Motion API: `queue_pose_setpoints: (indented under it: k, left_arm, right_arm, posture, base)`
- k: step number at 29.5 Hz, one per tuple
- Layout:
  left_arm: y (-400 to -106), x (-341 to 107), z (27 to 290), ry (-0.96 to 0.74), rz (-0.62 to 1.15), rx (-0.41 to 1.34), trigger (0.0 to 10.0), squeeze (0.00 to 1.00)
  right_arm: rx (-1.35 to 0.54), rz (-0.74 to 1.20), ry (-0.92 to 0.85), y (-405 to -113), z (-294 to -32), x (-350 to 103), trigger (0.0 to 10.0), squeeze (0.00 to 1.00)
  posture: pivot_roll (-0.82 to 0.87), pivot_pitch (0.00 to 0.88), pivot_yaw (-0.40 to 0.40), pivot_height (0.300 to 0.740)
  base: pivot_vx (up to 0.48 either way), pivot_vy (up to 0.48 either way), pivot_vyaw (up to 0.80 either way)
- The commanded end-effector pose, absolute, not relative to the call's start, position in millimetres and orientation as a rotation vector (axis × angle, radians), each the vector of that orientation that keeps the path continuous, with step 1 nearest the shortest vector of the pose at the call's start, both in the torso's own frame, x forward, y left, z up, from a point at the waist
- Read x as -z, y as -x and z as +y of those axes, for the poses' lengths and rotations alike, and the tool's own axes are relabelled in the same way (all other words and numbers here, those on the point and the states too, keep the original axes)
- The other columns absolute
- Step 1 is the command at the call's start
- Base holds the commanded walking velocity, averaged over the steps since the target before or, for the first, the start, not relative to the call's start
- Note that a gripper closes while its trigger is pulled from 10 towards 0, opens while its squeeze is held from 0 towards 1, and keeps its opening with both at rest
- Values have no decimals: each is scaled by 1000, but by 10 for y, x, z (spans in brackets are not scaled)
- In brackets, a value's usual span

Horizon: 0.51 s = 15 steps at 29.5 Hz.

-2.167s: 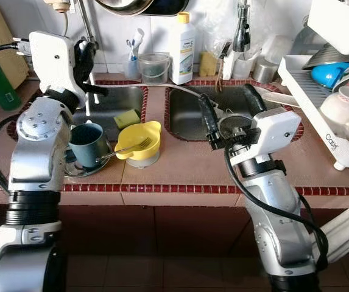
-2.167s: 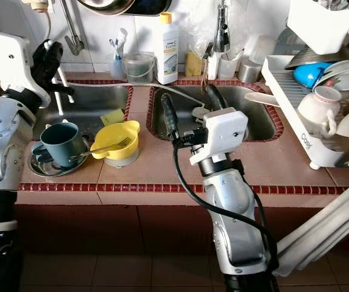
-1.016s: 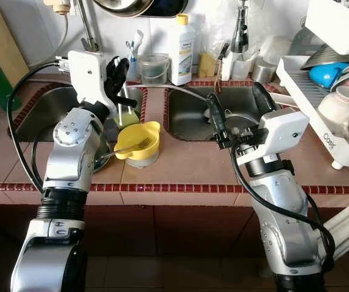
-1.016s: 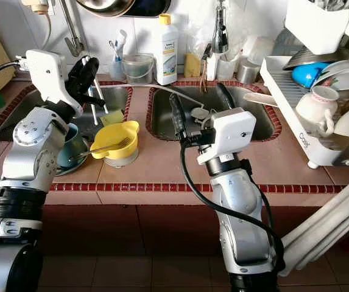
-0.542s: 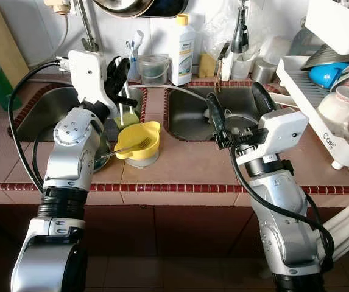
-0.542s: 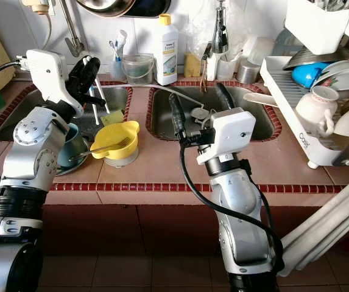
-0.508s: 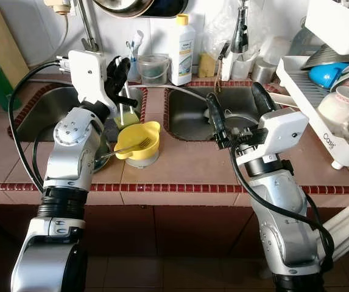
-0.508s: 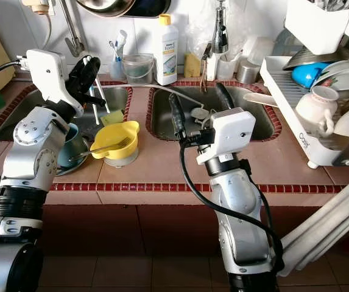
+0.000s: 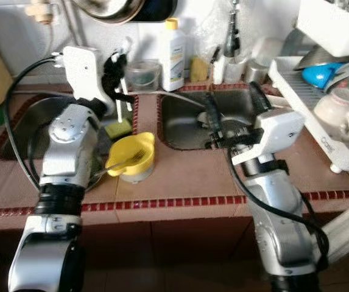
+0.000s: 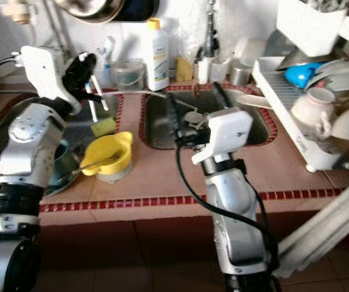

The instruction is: Kitchen organization

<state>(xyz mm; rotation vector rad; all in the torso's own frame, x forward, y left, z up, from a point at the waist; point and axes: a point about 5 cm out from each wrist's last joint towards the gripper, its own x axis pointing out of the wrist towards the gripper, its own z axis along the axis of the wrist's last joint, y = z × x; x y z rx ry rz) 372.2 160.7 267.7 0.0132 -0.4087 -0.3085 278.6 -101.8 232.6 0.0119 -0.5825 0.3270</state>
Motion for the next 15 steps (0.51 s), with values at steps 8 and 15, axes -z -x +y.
queue_pose_setpoints:
  k: [8, 15]
  left_arm:
    - [-3722, -2711, 1544, -10, -416, 332, 10000, 0]
    - [-3732, -2710, 1551, -15, -417, 321, 10000, 0]
  right_arm:
    - [-304, -593, -3, -2795, -1074, -2356, 10000, 0]
    - [-304, -594, -1, -2802, -1085, -2359, 10000, 0]
  posture:
    - [-265, 0, 62, 740]
    - [-267, 0, 61, 740]
  base:
    - [323, 0, 0]
    - [166, 0, 0]
